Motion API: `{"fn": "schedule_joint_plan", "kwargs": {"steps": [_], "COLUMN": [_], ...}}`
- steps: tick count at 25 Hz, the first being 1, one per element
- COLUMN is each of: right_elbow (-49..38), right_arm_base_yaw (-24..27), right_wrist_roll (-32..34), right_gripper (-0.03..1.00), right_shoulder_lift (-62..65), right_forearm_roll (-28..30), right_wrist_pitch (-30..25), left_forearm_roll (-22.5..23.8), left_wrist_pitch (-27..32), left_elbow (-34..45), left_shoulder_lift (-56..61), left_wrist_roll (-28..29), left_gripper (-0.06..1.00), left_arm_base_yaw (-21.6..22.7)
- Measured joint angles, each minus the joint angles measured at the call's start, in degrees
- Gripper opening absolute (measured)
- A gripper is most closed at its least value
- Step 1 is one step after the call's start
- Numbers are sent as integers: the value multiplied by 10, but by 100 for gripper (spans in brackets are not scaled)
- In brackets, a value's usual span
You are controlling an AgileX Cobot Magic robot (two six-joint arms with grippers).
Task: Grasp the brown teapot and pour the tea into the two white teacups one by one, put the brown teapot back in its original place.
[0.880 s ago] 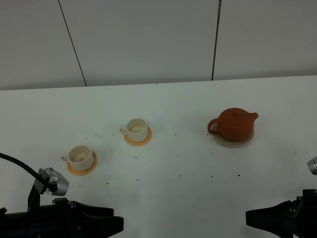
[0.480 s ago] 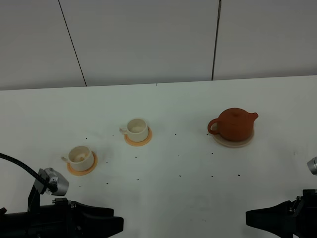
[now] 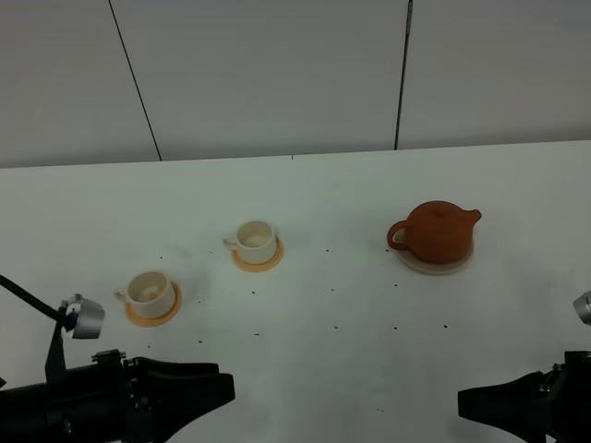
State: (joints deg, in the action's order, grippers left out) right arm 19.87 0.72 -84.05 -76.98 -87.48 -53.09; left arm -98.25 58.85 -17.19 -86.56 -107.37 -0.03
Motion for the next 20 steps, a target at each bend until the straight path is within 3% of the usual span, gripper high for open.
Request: {"fn": "schedule_joint_plan", "kwargs": {"steps": [5,9,11,15,20], "right_elbow": [0,13,29,62,86], "right_arm_base_yaw": [0,0,0,0,0], "right_wrist_roll": [-20,-47,-49,-53,-51], "right_gripper": [36,36,36,36,36], "right_shoulder_lift": [0,-1,-1,-1,-2], "right_forearm_roll": [-69,-104,-105,-105,-101], "right_wrist_pitch": [0,-3,-4,-20,-24], "left_forearm_roll": [-3,-2,23,148,360], "left_wrist_pitch": [2,-7,-22,-60,-101], "left_elbow": [-22,-68,-97,-167,-246], "left_shoulder_lift": [-1,-1,-2,4,52], "left_wrist_roll": [4,60,102,237,483], "left_gripper": [53,53,53,53,53], "left_arm_base_yaw": [0,0,0,0,0]}}
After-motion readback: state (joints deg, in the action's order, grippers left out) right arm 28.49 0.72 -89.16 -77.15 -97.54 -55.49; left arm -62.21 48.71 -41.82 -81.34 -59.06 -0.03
